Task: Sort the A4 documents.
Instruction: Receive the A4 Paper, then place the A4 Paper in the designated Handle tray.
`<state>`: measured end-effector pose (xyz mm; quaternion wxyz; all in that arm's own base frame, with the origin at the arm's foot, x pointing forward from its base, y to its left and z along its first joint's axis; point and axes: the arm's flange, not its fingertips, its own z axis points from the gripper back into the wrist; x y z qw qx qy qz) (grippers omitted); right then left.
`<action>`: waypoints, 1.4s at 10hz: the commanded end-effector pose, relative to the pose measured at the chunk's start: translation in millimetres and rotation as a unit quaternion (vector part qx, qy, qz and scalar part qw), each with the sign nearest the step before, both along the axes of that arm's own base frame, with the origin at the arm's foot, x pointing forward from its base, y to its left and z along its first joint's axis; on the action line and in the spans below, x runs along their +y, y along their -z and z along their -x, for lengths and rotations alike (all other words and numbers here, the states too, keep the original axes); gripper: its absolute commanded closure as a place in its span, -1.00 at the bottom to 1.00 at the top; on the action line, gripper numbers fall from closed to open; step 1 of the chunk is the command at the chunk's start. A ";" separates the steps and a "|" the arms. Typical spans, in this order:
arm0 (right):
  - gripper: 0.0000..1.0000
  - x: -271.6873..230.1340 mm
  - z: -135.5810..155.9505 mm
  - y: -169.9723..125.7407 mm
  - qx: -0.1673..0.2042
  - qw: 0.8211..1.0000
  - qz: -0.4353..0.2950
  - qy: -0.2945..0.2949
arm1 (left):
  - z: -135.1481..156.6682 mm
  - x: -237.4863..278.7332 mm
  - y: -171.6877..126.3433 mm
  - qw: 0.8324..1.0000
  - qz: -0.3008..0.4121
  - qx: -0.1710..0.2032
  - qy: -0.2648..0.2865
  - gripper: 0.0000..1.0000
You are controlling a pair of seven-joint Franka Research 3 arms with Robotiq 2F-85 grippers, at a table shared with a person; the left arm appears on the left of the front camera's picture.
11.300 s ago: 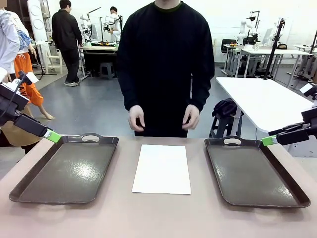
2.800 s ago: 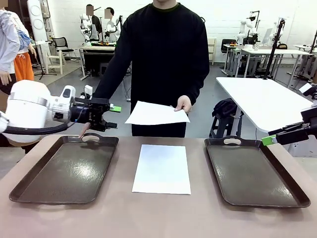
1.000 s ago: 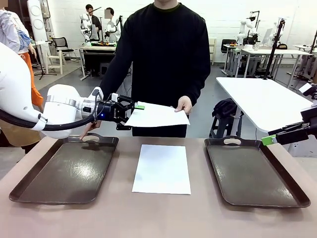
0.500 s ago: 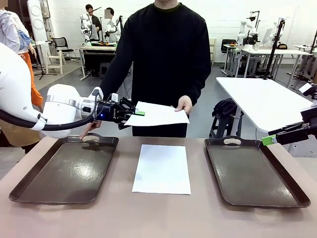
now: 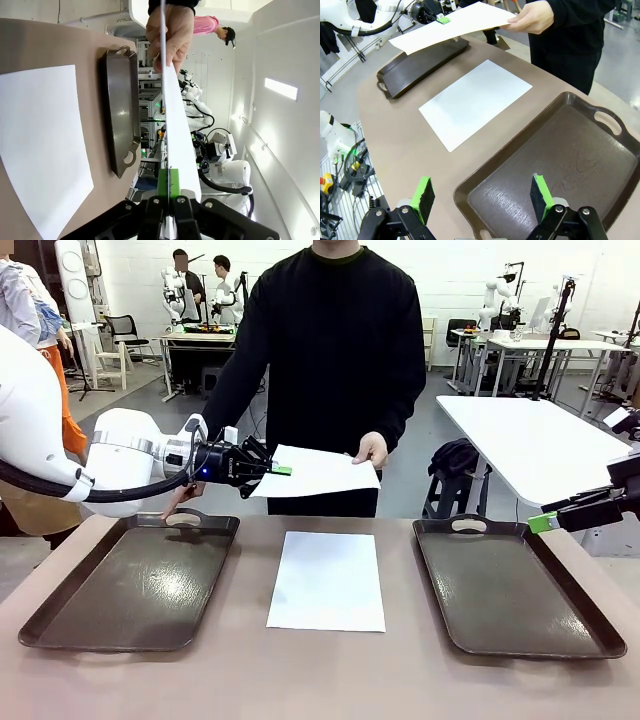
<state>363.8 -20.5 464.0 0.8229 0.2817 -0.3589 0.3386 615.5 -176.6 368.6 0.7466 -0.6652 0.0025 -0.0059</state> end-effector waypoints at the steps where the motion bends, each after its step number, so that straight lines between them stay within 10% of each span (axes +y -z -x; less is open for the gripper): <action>1: -1.00 -0.3 -4.9 2.9 -0.011 1.000 -0.012 -0.007 | -1.9 0.3 -2.1 1.000 0.006 -0.013 0.009 1.00; 3: -1.00 -0.3 -4.9 2.9 -0.011 1.000 -0.012 -0.007 | 6.4 3.9 -11.2 0.997 0.028 -0.057 0.037 1.00; 4: -1.00 -0.3 -4.9 2.9 -0.011 1.000 -0.012 -0.007 | -0.1 -0.7 -2.1 1.000 0.003 -0.009 0.004 1.00; 14: -1.00 -0.3 -4.9 2.9 -0.011 1.000 -0.012 -0.007 | -0.1 -0.7 -2.1 1.000 0.003 -0.009 0.004 1.00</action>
